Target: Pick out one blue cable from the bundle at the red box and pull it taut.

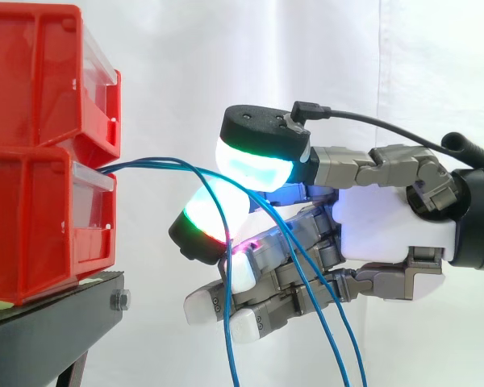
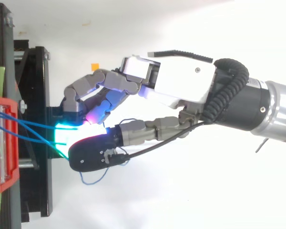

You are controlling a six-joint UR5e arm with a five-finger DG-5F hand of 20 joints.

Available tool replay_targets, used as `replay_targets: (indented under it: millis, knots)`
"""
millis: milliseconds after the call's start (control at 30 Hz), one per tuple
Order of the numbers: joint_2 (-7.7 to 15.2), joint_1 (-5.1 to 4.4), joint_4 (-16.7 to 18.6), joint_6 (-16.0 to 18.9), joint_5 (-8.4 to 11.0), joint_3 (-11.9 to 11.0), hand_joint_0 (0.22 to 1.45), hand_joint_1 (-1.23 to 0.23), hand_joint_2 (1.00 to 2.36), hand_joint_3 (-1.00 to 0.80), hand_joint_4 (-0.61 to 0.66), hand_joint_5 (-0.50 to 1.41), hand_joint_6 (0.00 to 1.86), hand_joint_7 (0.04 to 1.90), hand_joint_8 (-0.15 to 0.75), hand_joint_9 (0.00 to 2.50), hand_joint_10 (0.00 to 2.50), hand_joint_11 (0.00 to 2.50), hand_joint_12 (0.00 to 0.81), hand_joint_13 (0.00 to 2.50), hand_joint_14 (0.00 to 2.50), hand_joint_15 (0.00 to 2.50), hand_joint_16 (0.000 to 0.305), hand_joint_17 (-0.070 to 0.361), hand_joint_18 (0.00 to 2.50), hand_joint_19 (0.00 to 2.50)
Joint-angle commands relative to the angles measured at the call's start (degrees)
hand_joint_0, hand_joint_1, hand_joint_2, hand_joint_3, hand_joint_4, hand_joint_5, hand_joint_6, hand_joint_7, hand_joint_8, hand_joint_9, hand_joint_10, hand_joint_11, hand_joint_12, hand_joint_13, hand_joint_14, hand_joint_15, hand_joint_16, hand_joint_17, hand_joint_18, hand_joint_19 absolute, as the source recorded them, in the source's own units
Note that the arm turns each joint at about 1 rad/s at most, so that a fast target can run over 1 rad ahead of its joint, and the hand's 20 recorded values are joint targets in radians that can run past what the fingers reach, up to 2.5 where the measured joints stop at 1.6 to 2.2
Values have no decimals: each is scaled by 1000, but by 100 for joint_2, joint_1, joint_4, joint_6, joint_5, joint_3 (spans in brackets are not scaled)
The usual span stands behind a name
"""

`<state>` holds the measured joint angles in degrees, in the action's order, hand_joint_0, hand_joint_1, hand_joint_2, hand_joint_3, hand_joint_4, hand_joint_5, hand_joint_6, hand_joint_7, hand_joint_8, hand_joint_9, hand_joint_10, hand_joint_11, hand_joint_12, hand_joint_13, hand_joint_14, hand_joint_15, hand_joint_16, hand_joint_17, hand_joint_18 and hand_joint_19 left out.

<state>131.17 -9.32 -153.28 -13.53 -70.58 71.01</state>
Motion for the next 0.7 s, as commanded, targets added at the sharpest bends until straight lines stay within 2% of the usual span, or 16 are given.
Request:
replay_targets:
  millis: [0, 200, 667]
  knots:
    - [-3, 0, 0, 0, 0, 0, 603, -735, 1021, -171, 113, -183, 890, 1078, 259, 904, 22, 590, 333, 717, 12, 260, 51, 116, 601, 497]
    - [5, 0, 0, 0, 0, 0, 635, -803, 1017, -251, 87, -190, 894, 1040, 254, 878, 21, 592, 330, 696, 10, 249, 51, 116, 595, 472]
    - [-3, 0, 0, 0, 0, 0, 692, -841, 1004, -464, 80, -195, 897, 1006, 243, 868, 19, 592, 326, 707, 10, 234, 50, 113, 625, 423]
